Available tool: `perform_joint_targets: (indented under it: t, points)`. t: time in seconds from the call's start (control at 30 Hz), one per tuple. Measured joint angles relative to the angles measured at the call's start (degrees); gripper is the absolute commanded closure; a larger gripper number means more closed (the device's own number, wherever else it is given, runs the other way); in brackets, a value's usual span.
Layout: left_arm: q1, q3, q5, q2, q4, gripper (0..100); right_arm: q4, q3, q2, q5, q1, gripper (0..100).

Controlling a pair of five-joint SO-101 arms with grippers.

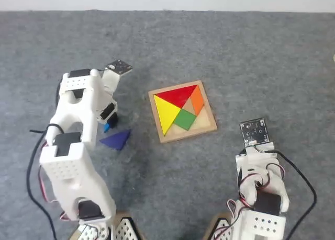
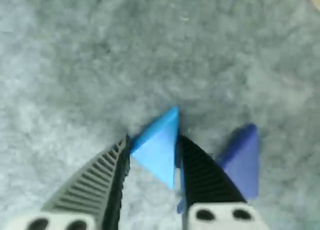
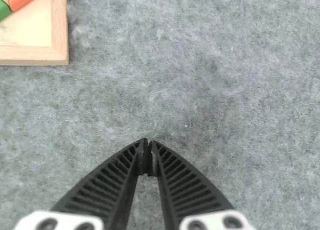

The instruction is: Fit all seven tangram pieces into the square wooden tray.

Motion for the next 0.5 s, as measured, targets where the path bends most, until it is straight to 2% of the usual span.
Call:
perform_joint_targets:
  t: [0.3,0.5]
  points:
    - [3.25,-10.11,1.23,0.18,8.44,94,0.0,0.0,0.0,0.0,0.0,99.2]
    - [11.78,-13.27,4.92,0.18,11.87,94,0.0,0.0,0.0,0.0,0.0,99.2]
